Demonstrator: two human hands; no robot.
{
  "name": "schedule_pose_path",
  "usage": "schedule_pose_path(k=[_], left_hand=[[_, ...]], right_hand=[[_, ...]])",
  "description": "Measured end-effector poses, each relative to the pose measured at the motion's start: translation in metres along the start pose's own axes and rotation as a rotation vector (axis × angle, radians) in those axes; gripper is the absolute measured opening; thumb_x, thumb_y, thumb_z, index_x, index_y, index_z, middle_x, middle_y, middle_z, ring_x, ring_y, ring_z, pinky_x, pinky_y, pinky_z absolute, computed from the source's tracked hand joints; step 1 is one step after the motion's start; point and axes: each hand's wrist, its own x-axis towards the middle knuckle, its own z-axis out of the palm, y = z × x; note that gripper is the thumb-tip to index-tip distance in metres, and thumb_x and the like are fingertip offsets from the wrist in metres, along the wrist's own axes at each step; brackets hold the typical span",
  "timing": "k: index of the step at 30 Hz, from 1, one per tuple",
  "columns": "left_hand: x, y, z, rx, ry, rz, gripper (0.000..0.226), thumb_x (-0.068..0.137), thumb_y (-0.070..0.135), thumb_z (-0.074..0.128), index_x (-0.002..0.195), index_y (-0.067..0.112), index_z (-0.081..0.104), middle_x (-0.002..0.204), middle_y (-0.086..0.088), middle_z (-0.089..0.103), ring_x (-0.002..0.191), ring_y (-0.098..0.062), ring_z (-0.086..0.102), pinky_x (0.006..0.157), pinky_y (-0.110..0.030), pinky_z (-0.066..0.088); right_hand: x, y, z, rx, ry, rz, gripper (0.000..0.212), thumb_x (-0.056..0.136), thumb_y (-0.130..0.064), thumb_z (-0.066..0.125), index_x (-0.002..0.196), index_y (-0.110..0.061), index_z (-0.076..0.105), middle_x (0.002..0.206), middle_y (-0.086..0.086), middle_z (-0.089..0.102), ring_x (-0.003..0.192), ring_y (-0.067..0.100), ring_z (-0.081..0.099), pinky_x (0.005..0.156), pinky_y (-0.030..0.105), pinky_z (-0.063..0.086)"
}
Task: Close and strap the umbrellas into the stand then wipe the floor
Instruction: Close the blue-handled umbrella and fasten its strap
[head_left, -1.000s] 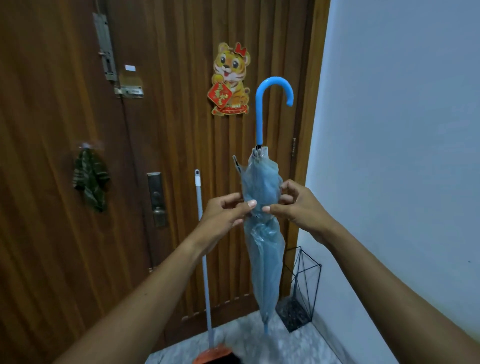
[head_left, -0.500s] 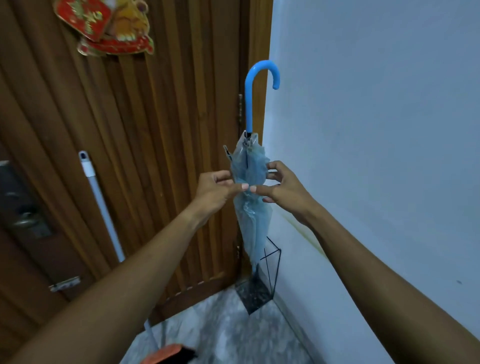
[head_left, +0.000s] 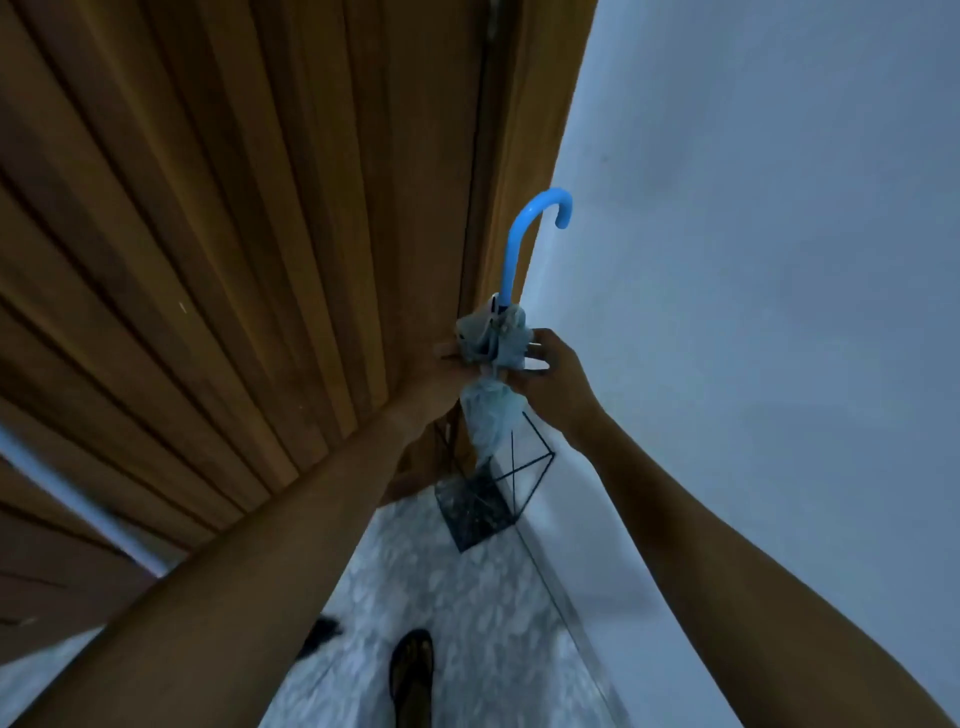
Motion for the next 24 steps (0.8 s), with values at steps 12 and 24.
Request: schedule_pose_path(k=[12,24], left_hand=[[0.156,-0.316,-0.001,0.182,0.207,-0.267,0.01,0.088,-0.005,0.067,0.097,0.0,0.07,0.102,-0.024,0.07,0.085,-0.018,0.068,0.085,-0.035,0.056],[0.19,-0.392,0.0,0.454,0.291,-0.311,0.021,0.074,0.047,0.075,0.076,0.026,0.077,0.091,-0.007,0.073,0.091,-0.027,0.067,0.082,-0.039,0.056]], right_hand=[[0.123,0.282,0.145,-0.059,-0.132,0.263,0.033,0.082,-0.003,0.077,0.113,-0.01,0.066,0.106,0.002,0.069,0.087,-0.001,0.064,0.087,0.03,0.057],[0.135,0.332,0.163,-0.111,-0.101,0.241,0.036,0.09,-0.007,0.07,0.125,-0.014,0.064,0.113,-0.005,0.069,0.101,0.014,0.068,0.078,0.01,0.053]])
